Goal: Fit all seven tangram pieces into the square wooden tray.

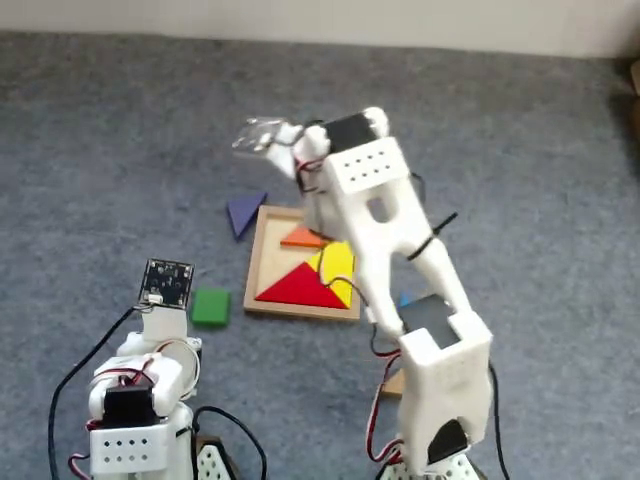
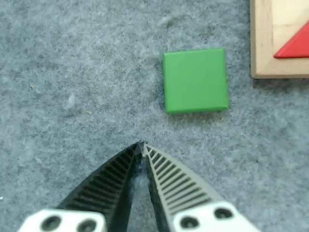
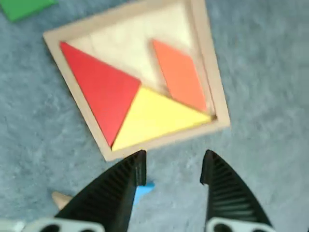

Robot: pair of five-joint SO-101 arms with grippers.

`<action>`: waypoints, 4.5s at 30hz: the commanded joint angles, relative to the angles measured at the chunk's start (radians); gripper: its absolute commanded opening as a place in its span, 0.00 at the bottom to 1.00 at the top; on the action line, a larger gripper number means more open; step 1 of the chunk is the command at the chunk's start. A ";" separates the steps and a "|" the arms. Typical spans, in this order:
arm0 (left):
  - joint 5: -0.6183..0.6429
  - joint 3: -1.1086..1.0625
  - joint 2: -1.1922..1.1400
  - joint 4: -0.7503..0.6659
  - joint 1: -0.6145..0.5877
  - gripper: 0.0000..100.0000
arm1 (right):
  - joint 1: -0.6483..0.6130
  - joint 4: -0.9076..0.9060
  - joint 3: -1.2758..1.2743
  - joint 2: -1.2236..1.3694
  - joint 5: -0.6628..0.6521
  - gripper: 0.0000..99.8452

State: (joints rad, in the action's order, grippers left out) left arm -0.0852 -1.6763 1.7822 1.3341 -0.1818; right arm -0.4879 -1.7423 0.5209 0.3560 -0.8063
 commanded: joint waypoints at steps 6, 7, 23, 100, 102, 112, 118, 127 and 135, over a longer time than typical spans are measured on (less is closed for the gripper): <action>-0.002 -0.021 0.035 0.006 -0.019 0.01 | 0.038 -0.015 -0.438 -0.429 0.192 0.18; -0.002 -0.021 0.035 0.006 -0.019 0.01 | 0.038 -0.002 -0.499 -0.473 0.226 0.18; -0.002 -0.021 0.035 0.006 -0.019 0.01 | 0.097 0.605 -1.380 -0.892 0.684 0.18; -0.002 -0.021 0.035 0.006 -0.019 0.01 | 0.173 0.909 -1.468 -0.786 0.804 0.18; -0.002 -0.021 0.035 0.006 -0.019 0.01 | 0.173 0.909 -1.465 -0.786 0.806 0.18; -0.002 -0.021 0.035 0.006 -0.019 0.01 | 0.186 0.912 -1.395 -0.561 0.841 0.18; -0.002 -0.021 0.035 0.006 -0.019 0.01 | 0.203 0.911 -1.351 -0.509 0.868 0.18; -0.002 -0.021 0.035 0.006 -0.019 0.01 | 0.200 0.911 -1.353 -0.616 0.798 0.07; -0.002 -0.021 0.035 0.006 -0.019 0.01 | 0.180 0.783 -1.307 -0.766 0.778 0.06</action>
State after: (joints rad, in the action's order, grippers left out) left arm -0.0852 -1.6763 1.7822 1.3341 -0.1818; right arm -0.2977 -0.9030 -0.8753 -0.3115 -0.0130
